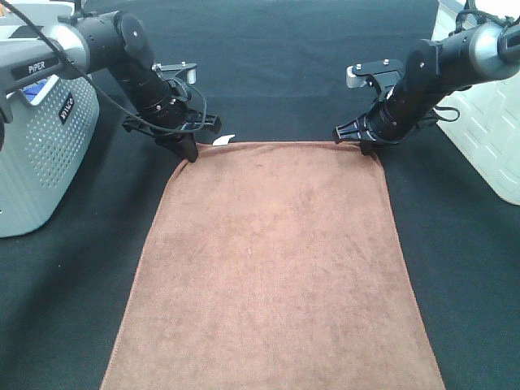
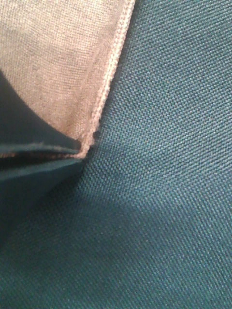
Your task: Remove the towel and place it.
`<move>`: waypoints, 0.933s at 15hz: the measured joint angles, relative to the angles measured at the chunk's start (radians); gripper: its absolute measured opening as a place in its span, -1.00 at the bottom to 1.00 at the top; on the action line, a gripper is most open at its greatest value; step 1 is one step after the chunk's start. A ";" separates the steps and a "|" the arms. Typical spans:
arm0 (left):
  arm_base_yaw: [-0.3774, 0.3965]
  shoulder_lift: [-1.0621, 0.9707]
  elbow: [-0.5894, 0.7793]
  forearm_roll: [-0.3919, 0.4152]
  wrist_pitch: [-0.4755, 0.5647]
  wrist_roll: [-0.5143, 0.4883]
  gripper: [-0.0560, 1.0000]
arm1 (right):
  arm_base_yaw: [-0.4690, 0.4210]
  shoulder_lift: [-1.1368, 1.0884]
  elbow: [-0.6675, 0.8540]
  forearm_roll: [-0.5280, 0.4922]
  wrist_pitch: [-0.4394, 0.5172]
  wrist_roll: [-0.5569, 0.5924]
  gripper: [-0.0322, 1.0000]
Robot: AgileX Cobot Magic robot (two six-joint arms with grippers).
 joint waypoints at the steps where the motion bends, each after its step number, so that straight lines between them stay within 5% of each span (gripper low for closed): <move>1: 0.000 -0.001 0.000 0.005 0.000 0.000 -0.88 | 0.000 0.003 -0.013 0.000 0.016 0.000 -0.91; 14: -0.006 -0.013 -0.070 0.119 -0.061 -0.018 -0.88 | -0.012 0.044 -0.225 0.043 0.133 -0.001 -0.91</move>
